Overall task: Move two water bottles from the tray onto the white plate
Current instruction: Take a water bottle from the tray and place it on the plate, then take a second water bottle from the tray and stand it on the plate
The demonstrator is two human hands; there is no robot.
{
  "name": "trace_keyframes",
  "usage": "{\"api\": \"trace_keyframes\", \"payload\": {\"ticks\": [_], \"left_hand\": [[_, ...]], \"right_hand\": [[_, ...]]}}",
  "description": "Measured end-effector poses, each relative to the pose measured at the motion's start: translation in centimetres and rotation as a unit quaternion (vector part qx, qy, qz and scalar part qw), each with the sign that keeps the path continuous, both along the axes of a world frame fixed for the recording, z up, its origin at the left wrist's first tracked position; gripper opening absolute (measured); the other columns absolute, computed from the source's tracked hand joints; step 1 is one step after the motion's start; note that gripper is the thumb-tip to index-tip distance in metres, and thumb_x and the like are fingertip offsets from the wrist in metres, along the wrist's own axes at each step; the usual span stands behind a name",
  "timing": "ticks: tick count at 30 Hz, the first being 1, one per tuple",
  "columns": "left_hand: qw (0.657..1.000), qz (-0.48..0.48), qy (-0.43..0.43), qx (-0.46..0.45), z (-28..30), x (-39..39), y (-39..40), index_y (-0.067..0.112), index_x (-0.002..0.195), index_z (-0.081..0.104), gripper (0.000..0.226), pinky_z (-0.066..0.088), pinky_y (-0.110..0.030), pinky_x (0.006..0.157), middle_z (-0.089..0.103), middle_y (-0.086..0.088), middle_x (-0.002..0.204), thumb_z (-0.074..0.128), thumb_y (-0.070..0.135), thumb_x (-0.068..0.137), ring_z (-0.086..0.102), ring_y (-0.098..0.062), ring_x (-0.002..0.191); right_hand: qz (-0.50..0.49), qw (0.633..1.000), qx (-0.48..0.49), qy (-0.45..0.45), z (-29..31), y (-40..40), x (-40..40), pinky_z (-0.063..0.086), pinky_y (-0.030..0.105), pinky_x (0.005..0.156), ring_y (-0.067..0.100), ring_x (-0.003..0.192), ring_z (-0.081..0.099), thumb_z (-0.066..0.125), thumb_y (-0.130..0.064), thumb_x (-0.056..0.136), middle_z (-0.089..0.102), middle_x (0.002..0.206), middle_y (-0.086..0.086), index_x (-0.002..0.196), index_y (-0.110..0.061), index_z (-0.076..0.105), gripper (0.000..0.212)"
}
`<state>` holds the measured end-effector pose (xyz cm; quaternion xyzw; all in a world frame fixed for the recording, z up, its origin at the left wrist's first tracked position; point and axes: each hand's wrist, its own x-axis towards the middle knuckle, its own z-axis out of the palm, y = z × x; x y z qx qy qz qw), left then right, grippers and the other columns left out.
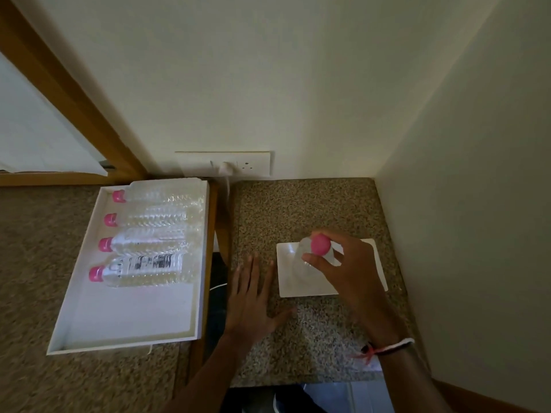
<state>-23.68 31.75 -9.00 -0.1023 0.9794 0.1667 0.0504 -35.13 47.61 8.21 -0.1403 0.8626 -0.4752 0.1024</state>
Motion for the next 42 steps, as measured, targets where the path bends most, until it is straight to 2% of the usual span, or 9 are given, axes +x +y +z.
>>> {"api": "trace_keyframes", "payload": {"ticks": [9,15,20,23,25,27,31,35,42], "left_hand": [[1.000,0.000,-0.007,-0.016,0.6,0.6,0.0,0.020,0.160,0.013,0.111,0.022,-0.064,0.122,0.008,-0.018,0.170,0.037,0.092,0.078,0.001,-0.037,0.158],[0.998,-0.006,0.061,-0.024,3.9,3.4,-0.4,0.021,0.160,0.016,0.110,0.024,-0.063,0.123,0.010,-0.018,0.170,0.037,0.092,0.078,0.005,-0.036,0.158],[0.993,0.006,0.113,-0.039,7.8,6.0,-4.0,0.021,0.160,0.014,0.110,0.024,-0.063,0.123,0.010,-0.017,0.170,0.039,0.091,0.078,0.005,-0.035,0.158],[0.989,0.017,0.137,-0.045,9.7,7.7,-7.0,0.021,0.160,0.012,0.112,0.020,-0.062,0.125,0.009,-0.016,0.170,0.039,0.092,0.077,0.004,-0.034,0.158],[0.986,0.025,0.159,-0.050,10.7,8.8,-9.3,0.020,0.160,0.013,0.113,0.015,-0.059,0.127,0.009,-0.015,0.170,0.039,0.092,0.077,0.003,-0.033,0.158],[0.982,0.034,0.174,-0.059,11.5,10.2,-11.9,0.020,0.160,0.014,0.112,0.015,-0.059,0.127,0.011,-0.016,0.170,0.040,0.091,0.077,0.005,-0.033,0.158],[0.981,0.055,0.167,-0.079,12.2,12.9,-17.1,0.020,0.160,0.014,0.112,0.018,-0.062,0.125,0.011,-0.017,0.170,0.040,0.091,0.078,0.004,-0.033,0.158],[0.982,0.067,0.151,-0.096,11.9,16.4,-22.4,0.017,0.160,0.012,0.113,0.019,-0.060,0.125,0.011,-0.018,0.169,0.037,0.091,0.078,0.007,-0.035,0.158],[0.985,0.085,0.105,-0.106,8.5,23.2,-30.4,0.016,0.159,0.020,0.113,0.023,-0.065,0.123,0.021,-0.020,0.167,0.037,0.091,0.077,0.017,-0.038,0.155]], "right_hand": [[0.015,1.000,0.015,-0.005,0.6,-0.2,0.1,0.053,0.048,0.089,0.015,0.101,0.063,0.083,-0.022,0.071,0.070,0.106,-0.003,0.106,-0.019,0.068,0.038],[0.032,0.996,0.078,0.015,1.8,-0.9,0.9,0.048,0.046,0.096,0.022,0.110,0.058,0.083,-0.018,0.070,0.065,0.117,0.002,0.130,-0.024,0.053,0.067],[0.051,0.987,0.148,0.043,3.5,-2.7,2.2,0.049,0.045,0.096,0.023,0.113,0.052,0.084,-0.025,0.069,0.048,0.138,0.005,0.139,-0.032,0.040,0.082],[0.064,0.979,0.167,0.094,4.6,-5.2,3.5,0.035,0.044,0.111,0.026,0.131,0.041,0.083,-0.030,0.071,0.047,0.144,0.006,0.138,-0.027,0.042,0.079],[0.081,0.973,0.175,0.126,5.2,-7.4,4.8,0.029,0.036,0.109,0.024,0.133,0.039,0.082,-0.035,0.071,0.049,0.143,0.004,0.138,-0.026,0.044,0.077],[0.100,0.971,0.159,0.148,5.6,-9.9,6.3,0.032,0.034,0.106,0.023,0.130,0.042,0.082,-0.035,0.071,0.052,0.140,0.006,0.136,-0.022,0.046,0.076],[0.141,0.961,0.166,0.170,5.4,-14.9,9.4,0.034,0.046,0.110,0.026,0.132,0.040,0.081,-0.037,0.070,0.051,0.140,0.008,0.136,-0.019,0.047,0.076],[0.190,0.944,0.191,0.191,4.3,-19.8,12.2,0.030,0.037,0.109,0.023,0.130,0.039,0.077,-0.043,0.072,0.050,0.140,0.006,0.136,-0.020,0.046,0.074],[0.274,0.925,0.204,0.168,0.5,-29.9,16.4,0.043,0.045,0.101,0.026,0.122,0.046,0.075,-0.031,0.078,0.056,0.133,0.005,0.131,-0.019,0.049,0.060]]}}
